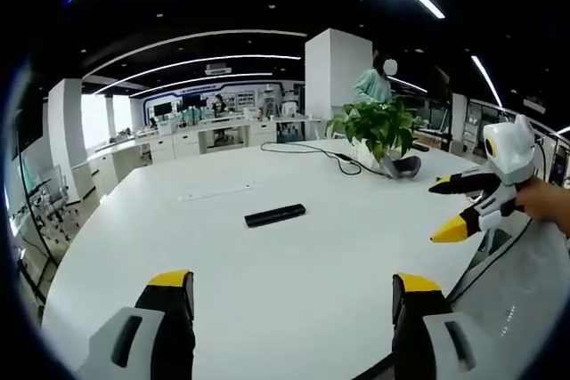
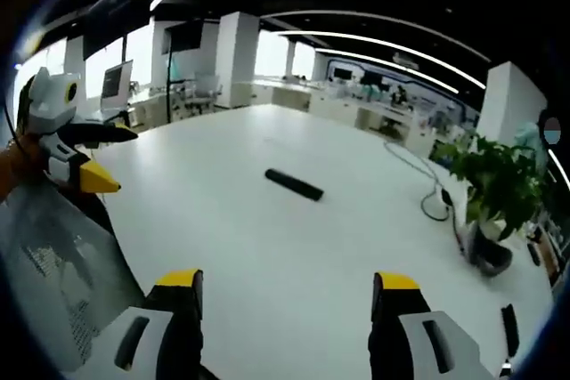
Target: Press the specified remote control buttons in sequence, fully releasing each button before pressing the next.
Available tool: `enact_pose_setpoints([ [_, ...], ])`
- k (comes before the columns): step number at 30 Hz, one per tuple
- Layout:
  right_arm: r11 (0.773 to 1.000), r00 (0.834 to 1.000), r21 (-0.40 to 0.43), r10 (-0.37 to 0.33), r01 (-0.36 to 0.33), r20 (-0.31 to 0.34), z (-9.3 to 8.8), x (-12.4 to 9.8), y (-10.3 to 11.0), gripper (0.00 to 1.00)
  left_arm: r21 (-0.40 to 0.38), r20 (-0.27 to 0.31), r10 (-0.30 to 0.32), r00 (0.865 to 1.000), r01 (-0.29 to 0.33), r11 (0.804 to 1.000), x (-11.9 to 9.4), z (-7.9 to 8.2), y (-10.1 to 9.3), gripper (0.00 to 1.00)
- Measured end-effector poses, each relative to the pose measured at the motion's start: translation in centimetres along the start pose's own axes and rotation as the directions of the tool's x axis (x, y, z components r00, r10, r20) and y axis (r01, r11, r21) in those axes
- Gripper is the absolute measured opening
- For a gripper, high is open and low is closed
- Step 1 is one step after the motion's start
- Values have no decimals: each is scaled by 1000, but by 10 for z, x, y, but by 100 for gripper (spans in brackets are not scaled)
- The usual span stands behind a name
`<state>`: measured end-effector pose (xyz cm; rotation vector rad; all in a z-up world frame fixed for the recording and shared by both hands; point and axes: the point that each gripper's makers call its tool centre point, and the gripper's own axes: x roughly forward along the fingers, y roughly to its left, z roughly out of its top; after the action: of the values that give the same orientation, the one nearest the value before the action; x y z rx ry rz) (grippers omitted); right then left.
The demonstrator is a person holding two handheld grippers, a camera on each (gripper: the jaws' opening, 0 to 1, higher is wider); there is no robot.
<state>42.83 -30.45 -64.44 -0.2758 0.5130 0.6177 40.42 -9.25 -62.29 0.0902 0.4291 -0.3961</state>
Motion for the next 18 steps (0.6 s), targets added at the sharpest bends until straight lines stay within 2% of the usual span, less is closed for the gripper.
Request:
enact_pose_setpoints([
  [3, 996, 999, 85, 9, -12, 41, 8, -1, -6, 75, -24, 3, -6, 1000, 6, 1000, 1, 1, 3, 96],
  [6, 996, 999, 94, -11, 7, 39, 5, -3, -14, 75, -23, -5, 1, 1000, -1, 1000, 0, -2, 2, 96],
  [18, 999, 999, 30, -32, 31, 38, 6, -4, -9, 74, -6, -14, 22, 1000, -22, 1000, 0, -5, 7, 96],
])
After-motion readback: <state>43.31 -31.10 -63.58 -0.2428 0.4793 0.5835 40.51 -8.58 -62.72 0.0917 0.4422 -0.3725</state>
